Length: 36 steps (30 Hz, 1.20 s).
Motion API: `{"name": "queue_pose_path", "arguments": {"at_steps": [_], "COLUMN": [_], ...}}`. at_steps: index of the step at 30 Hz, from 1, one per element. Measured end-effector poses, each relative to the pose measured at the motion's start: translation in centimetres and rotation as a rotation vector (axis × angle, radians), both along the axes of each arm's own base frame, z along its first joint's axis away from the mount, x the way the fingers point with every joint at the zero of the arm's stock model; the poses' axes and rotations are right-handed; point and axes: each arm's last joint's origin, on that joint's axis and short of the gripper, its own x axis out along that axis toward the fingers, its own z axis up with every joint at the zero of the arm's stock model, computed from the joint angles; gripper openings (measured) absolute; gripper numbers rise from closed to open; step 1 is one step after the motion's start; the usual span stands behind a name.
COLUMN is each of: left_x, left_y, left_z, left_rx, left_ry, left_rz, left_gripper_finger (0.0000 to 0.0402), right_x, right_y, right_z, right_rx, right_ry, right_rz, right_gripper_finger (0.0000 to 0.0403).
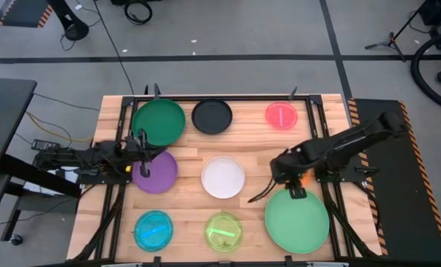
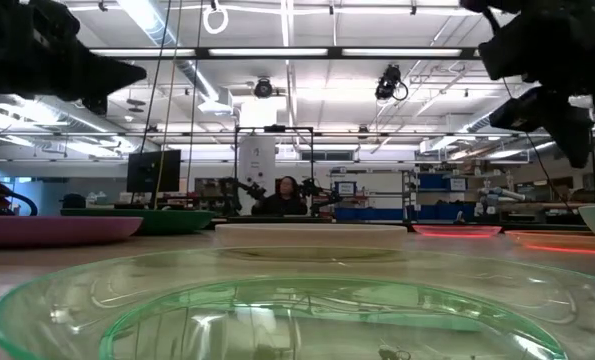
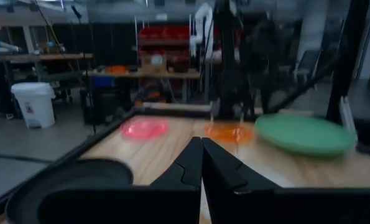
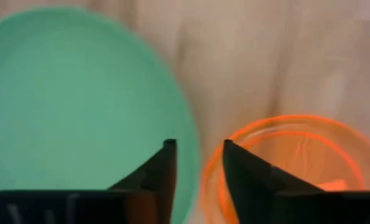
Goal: Stack plastic plates
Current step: Stack the light green plate on top of the green plate
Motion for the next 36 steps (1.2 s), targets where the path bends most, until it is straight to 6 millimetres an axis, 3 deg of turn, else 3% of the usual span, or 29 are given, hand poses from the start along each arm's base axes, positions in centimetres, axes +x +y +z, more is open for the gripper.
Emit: {"name": "queue_pose_path", "arguments": {"at_steps": [6,12,16,20,24,30,33,36], "left_x": [-0.3,-0.2,-0.3,-0.8,-1.3,-0.7,1.1,3.6], "left_y": [0.0,0.0,0.0,0.0,0.1,0.1,-0.1,-0.5], "left_z": [1.6,1.3,1.4,3.2,5.6,9.9,11.7,12.2], "left_rx": [-0.235,-0.231,-0.232,-0.183,-0.074,-0.092,-0.091,-0.063], "left_ry": [-0.220,-0.184,-0.192,-0.206,-0.077,0.239,0.376,0.483], "left_rz": [-0.049,-0.044,-0.043,-0.036,-0.005,0.018,0.020,0.006], "left_gripper_finger": [0.0011,0.0011,0.0011,0.0011,0.0011,0.0011,0.0011,0.0011], "right_x": [2.8,4.3,5.0,5.4,5.6,5.8,5.8,5.9], "right_y": [1.3,1.8,2.0,2.2,2.3,2.4,2.4,2.4], "right_z": [-0.4,-3.7,-4.5,-5.2,-6.4,-7.1,-7.0,-6.3], "right_rx": [-0.060,-0.066,-0.067,-0.055,-0.051,-0.055,-0.058,-0.055], "right_ry": [0.033,0.138,0.176,0.202,0.240,0.259,0.260,0.277], "right_rz": [0.174,0.249,0.275,0.313,0.364,0.378,0.377,0.370], "right_gripper_finger": [0.0192,0.0188,0.0187,0.0187,0.0181,0.0129,0.0080,0.0022]}}
